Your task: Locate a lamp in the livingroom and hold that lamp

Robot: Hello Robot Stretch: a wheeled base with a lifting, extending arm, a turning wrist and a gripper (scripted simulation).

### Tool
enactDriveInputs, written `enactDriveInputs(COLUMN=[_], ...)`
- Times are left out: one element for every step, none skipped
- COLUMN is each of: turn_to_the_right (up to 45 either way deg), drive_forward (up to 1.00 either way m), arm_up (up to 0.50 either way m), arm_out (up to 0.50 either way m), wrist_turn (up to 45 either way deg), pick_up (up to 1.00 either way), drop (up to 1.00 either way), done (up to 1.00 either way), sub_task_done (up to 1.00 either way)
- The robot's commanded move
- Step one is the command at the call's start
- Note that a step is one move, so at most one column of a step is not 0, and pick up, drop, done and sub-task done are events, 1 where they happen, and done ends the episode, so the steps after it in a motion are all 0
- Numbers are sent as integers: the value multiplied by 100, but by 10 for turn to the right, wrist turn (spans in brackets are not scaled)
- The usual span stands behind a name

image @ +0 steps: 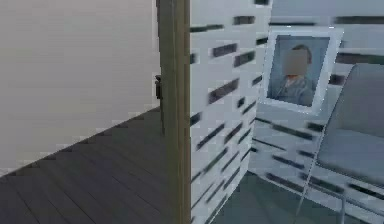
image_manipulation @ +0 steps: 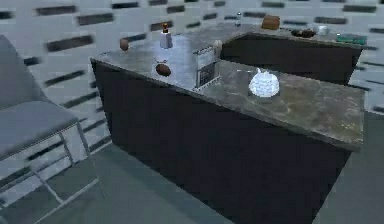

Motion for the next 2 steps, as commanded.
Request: enactDriveInputs(turn_to_the_right=[60, 0], drive_forward=[0, 5], arm_up=[0, 0], arm_out=[0, 0], wrist_turn=[0, 0], pick_up=[0, 0], drop=[0, 0], done=[0, 0], sub_task_done=[0, 0])
